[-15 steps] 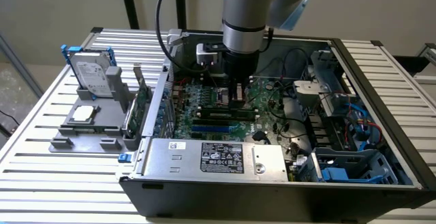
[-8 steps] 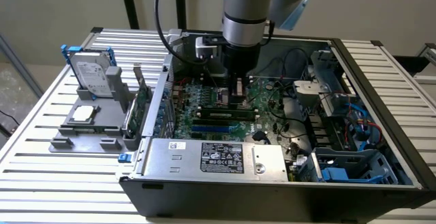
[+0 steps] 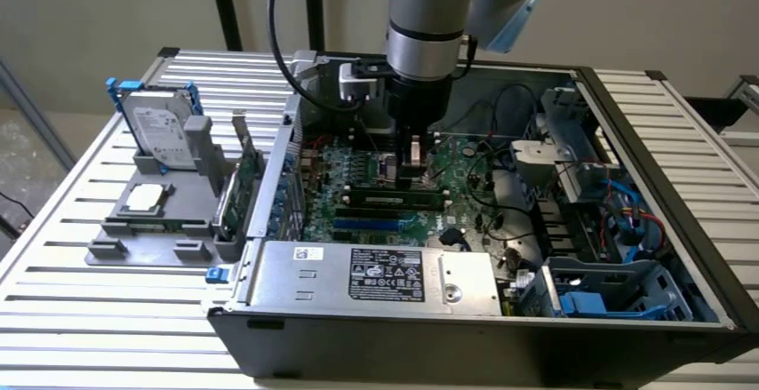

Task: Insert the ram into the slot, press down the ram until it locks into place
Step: 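Insert the ram into the slot, then press down the ram until it locks into place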

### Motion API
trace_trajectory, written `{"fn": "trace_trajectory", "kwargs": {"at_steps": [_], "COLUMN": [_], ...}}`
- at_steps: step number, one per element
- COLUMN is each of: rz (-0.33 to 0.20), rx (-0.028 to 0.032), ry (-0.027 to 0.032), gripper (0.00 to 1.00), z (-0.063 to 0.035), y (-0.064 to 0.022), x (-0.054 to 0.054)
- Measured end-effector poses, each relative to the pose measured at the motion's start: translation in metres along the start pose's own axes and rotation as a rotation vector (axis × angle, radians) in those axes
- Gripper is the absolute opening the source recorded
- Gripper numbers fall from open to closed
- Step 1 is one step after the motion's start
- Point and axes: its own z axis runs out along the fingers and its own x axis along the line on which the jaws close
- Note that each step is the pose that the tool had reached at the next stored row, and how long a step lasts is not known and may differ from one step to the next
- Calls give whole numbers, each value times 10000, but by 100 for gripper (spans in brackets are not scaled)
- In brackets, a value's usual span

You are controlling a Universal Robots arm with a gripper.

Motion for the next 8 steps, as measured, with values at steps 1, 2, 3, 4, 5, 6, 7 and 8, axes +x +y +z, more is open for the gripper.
{"fn": "trace_trajectory", "kwargs": {"at_steps": [1,2,3,4,5,6,7,8], "rz": [0,0,0,0,0,0,0,0], "rx": [0,0,0,0,0,0,0,0], "ry": [0,0,0,0,0,0,0,0], "gripper": [11,11,11,11,11,11,11,11], "z": [0,0,0,0,0,0,0,0], "y": [0,0,0,0,0,0,0,0], "x": [0,0,0,0,0,0,0,0]}}
